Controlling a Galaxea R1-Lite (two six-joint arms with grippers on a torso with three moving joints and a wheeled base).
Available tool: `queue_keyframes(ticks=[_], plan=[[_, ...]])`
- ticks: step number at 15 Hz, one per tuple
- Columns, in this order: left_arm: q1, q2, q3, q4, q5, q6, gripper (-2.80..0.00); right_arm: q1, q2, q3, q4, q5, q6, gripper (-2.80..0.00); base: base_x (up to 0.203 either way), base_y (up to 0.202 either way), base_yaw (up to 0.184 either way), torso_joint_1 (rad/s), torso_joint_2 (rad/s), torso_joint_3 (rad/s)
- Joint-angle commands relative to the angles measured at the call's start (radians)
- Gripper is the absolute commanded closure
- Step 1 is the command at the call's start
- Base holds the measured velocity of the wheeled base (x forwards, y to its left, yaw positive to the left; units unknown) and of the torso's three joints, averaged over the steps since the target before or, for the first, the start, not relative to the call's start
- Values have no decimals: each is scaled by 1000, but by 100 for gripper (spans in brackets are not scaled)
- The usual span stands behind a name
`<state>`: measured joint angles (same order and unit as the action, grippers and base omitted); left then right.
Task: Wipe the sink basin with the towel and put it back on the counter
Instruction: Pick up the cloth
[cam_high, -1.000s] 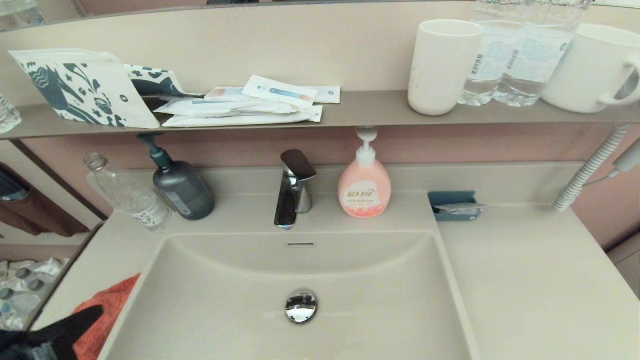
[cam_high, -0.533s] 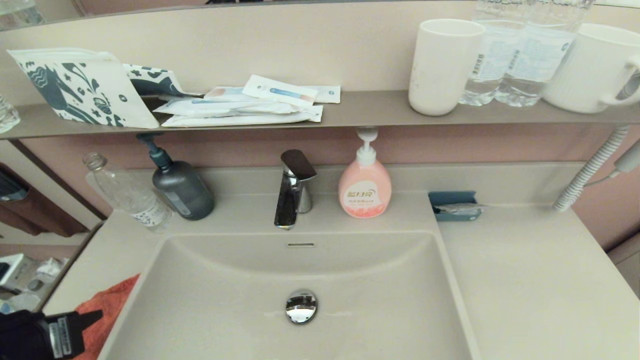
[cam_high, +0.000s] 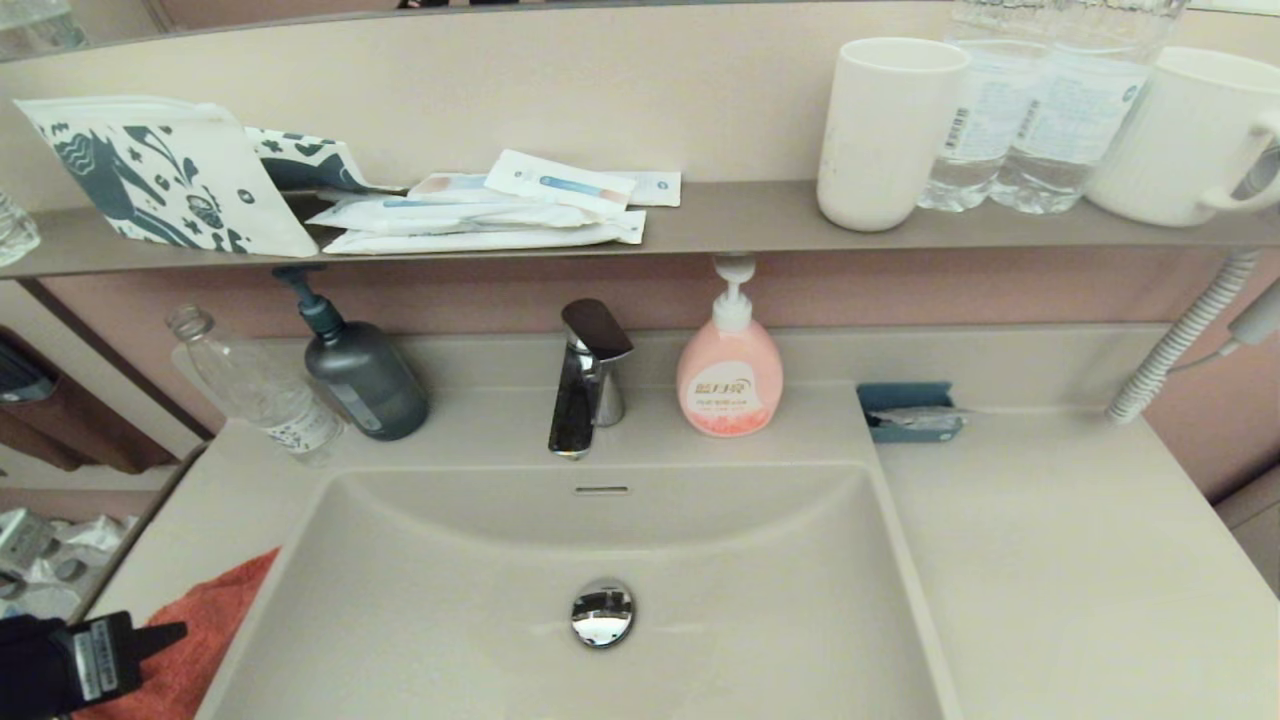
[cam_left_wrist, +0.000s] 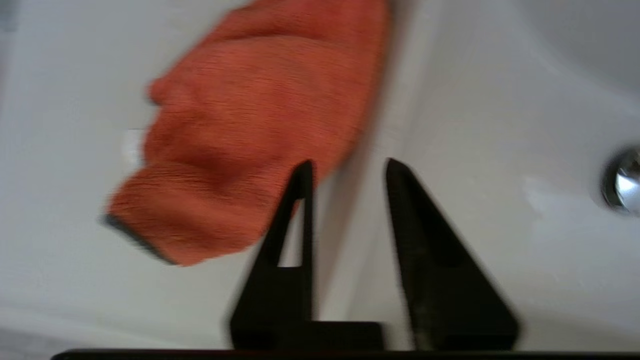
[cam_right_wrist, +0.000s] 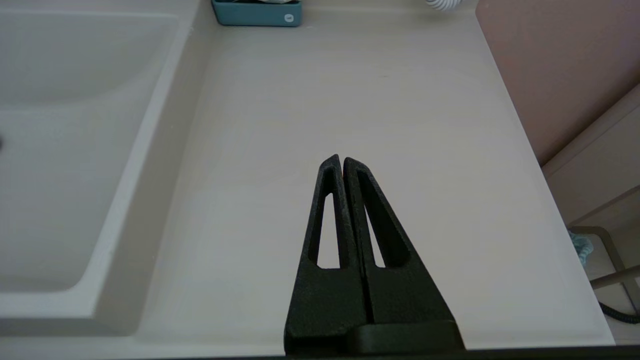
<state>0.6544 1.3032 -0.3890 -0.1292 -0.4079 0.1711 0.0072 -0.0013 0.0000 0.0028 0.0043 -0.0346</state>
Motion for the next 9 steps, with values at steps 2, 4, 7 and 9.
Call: queue_keyframes(ticks=[2,4,7,9], plan=[[68,50,-26,7,-5,1,-280,0,1,0,0,0,-1,0,0,0,0,0,0,0],[86,90,-27,4,-5,1,-280,0,1,0,0,0,-1,0,0,0,0,0,0,0],[104,178,-46,-2,-5,2,-280,0,1,0,0,0,-1,0,0,0,0,0,0,0],[122,264,-56,-40,-5,5,-280,0,1,0,0,0,-1,0,0,0,0,0,0,0]])
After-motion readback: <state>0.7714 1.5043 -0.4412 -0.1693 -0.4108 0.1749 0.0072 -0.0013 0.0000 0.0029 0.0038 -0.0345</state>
